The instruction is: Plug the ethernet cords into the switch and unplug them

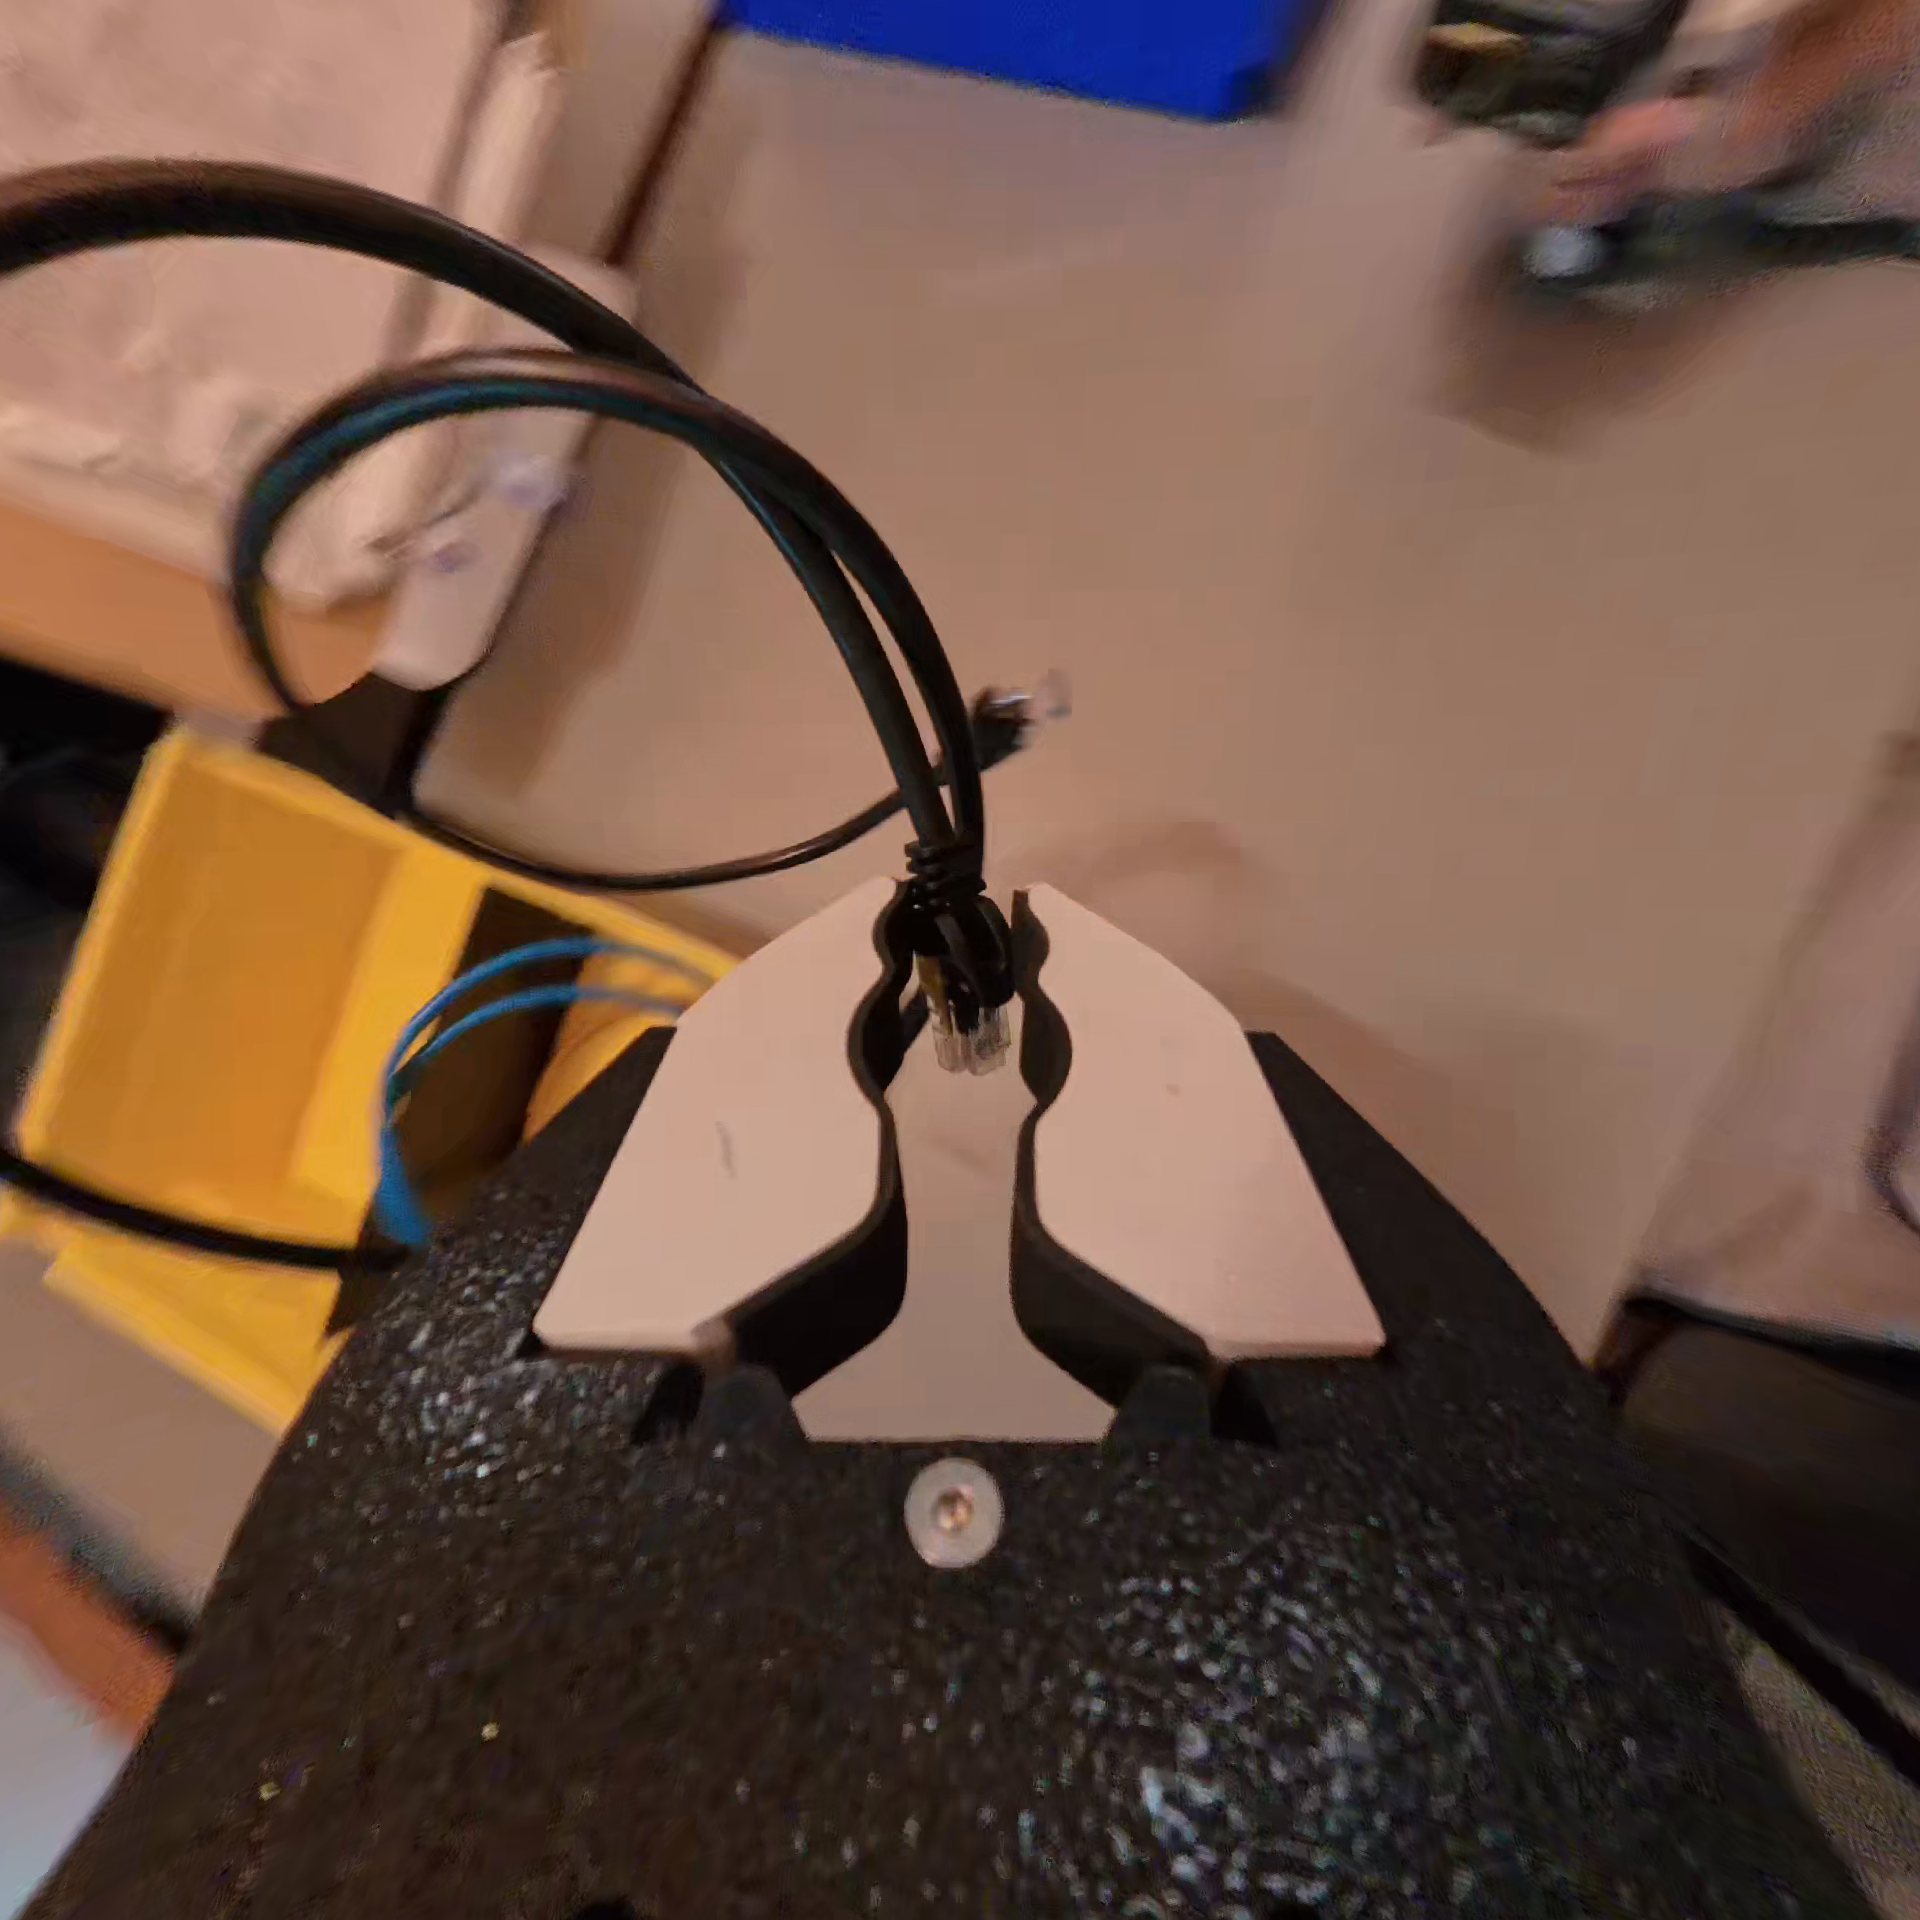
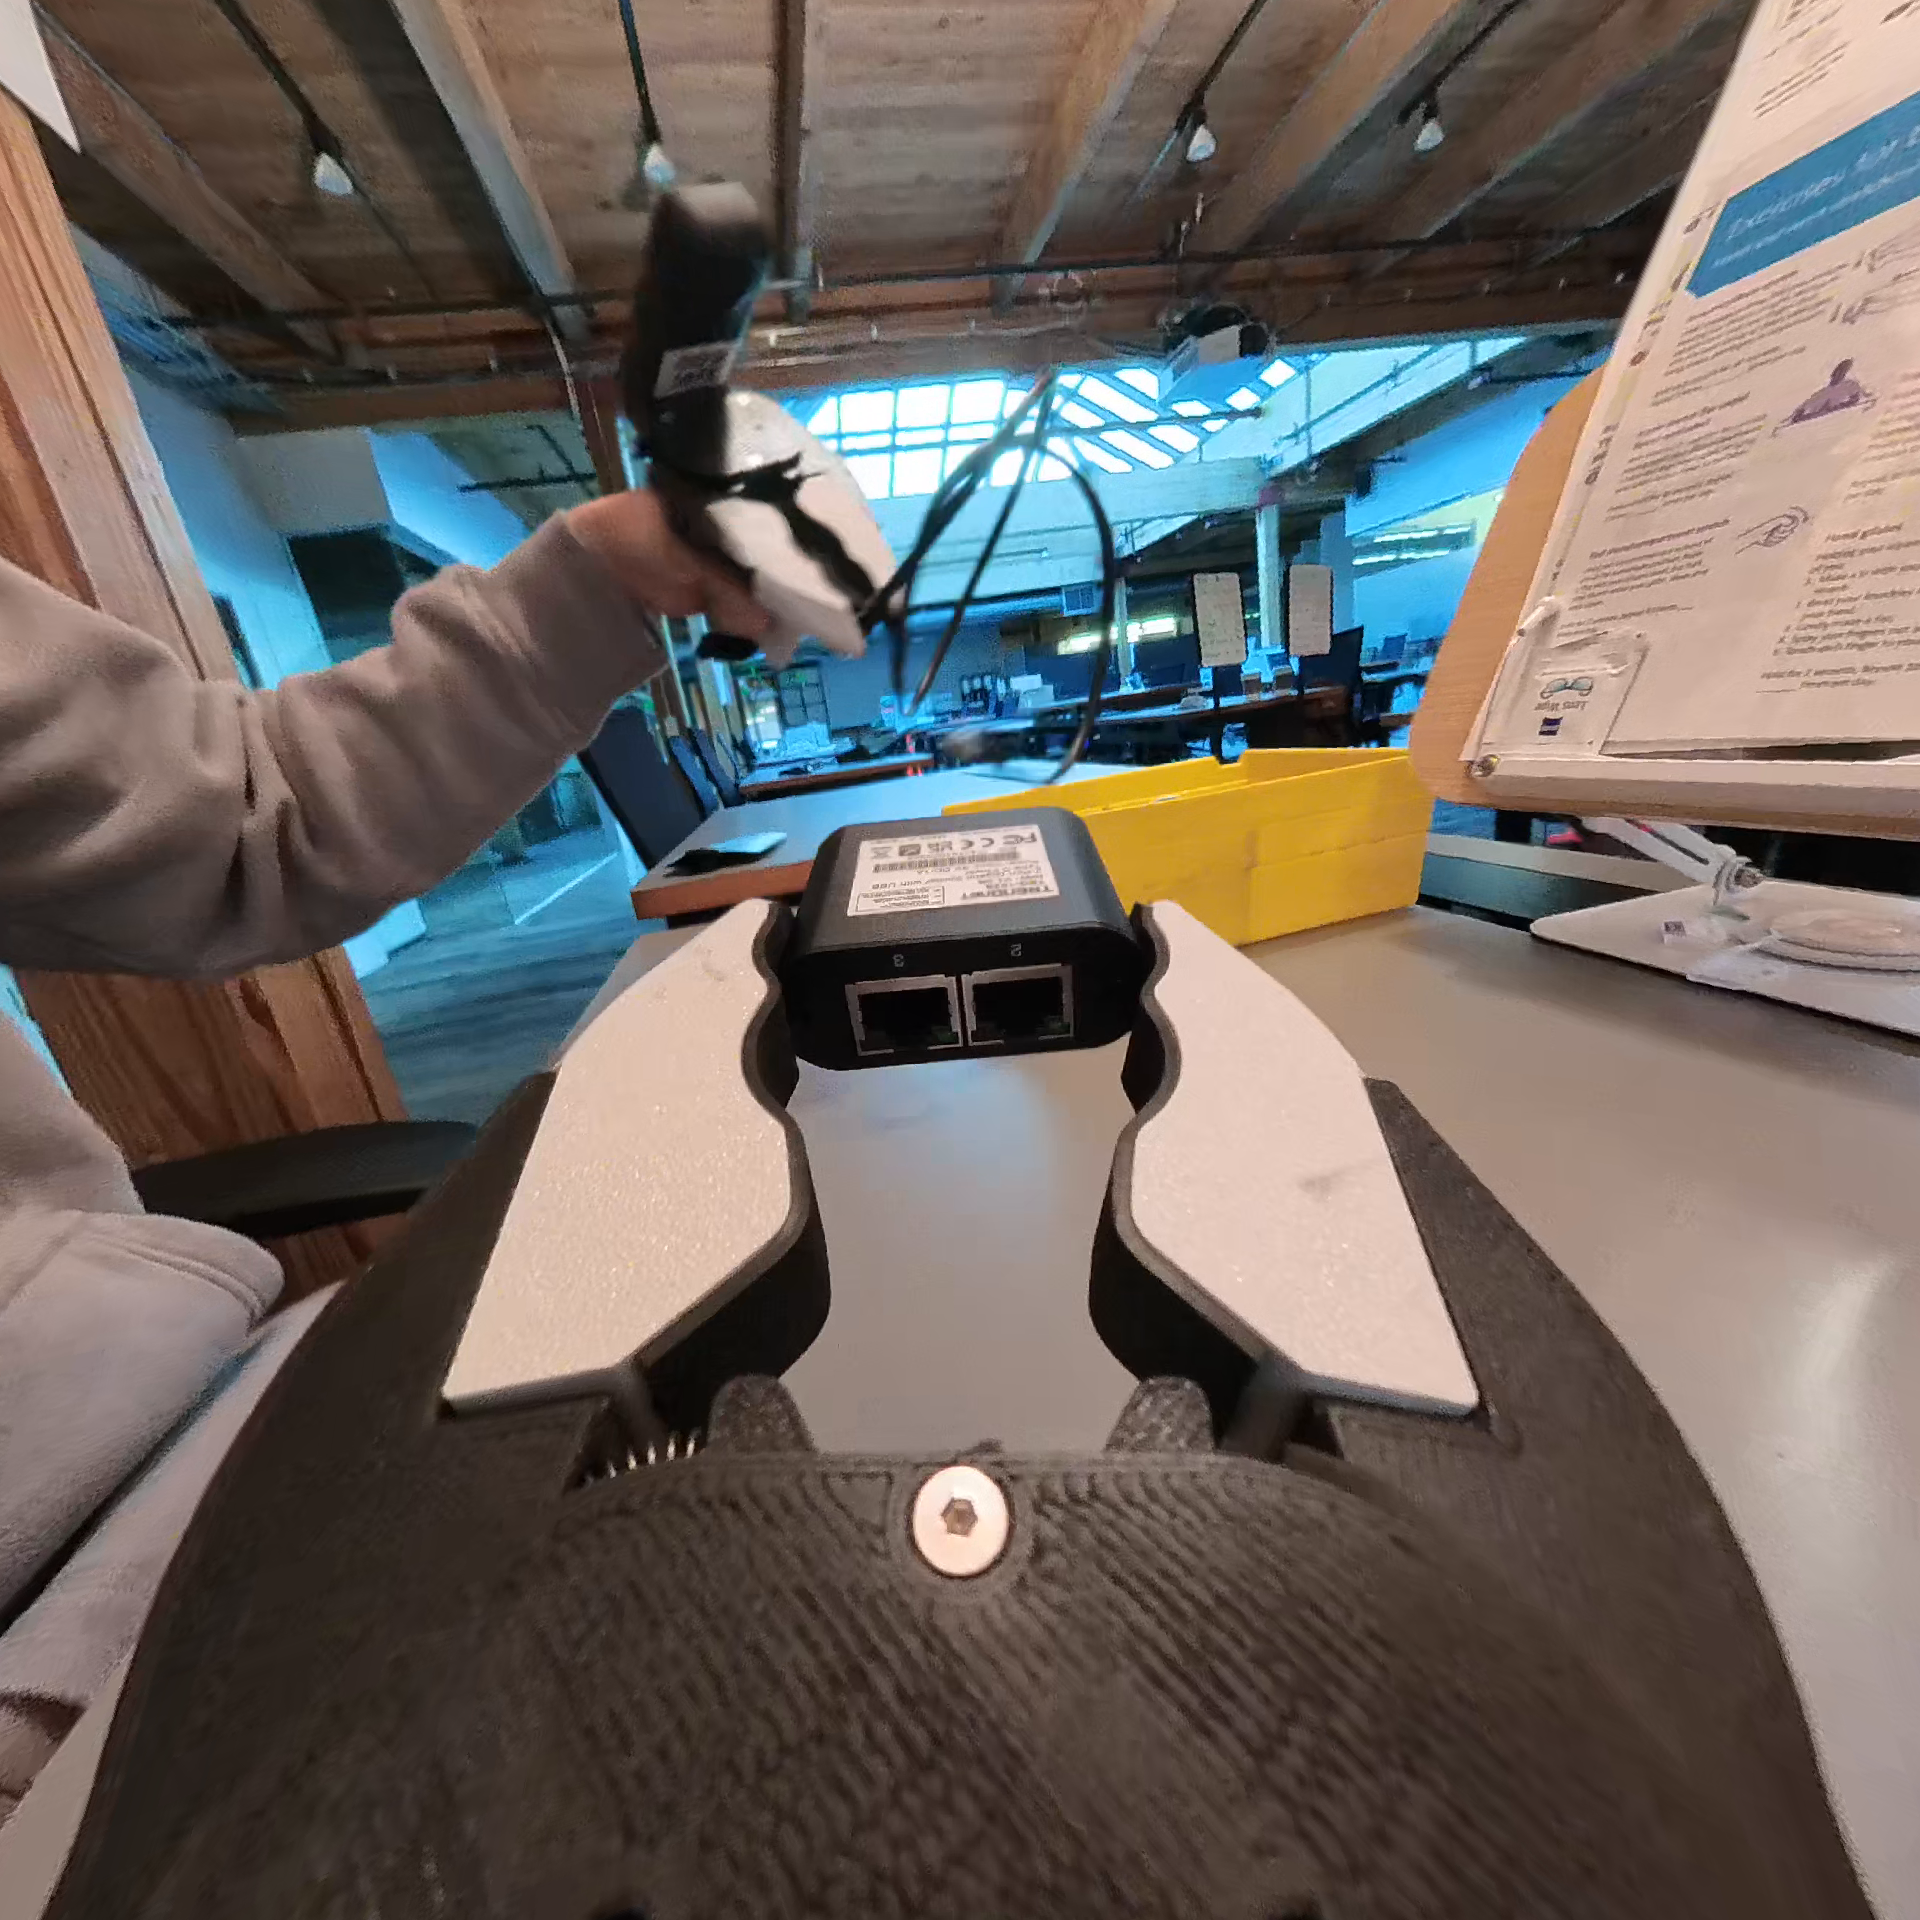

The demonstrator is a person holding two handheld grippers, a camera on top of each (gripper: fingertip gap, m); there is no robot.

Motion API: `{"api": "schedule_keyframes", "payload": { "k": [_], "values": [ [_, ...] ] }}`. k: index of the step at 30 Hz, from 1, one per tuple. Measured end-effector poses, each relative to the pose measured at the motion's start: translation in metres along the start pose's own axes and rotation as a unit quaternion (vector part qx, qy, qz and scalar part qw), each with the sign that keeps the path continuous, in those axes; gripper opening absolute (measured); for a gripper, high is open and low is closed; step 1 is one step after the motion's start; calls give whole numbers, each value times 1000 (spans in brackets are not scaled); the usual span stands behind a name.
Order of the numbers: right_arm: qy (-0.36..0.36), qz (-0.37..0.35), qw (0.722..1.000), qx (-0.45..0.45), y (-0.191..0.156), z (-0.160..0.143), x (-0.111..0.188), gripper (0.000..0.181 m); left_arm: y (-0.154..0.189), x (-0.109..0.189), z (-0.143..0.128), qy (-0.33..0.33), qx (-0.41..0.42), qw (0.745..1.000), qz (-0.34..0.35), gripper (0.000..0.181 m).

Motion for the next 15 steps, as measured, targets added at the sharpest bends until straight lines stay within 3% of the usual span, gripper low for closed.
{"api": "schedule_keyframes", "payload": {
  "k": [2, 6, 11, 15],
  "values": [
    [8, -1, 1000, -3, 1, 2, 2, 62, 31, -12, 14, 12, -21, 996, -86, 17],
    [3, 0, 1000, 1, 0, 1, 3, 62, 72, -54, 27, -18, 46, 979, -199, 17],
    [2, 4, 1000, 3, -2, 1, 2, 62, 95, -110, 29, -41, 42, 976, -209, 16],
    [3, 6, 1000, -1, -2, 1, 3, 62, 100, -146, 29, -59, 53, 983, -163, 16]
  ]
}}
Point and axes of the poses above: each gripper's, where its closed fingertips meet, x back along the fingers, z out of its top, y = z × x across the jaws, the point moved 5 cm from there along x, back along the fingers, and after that the axes turned 10 degrees about -x, right-handed, at the moved point
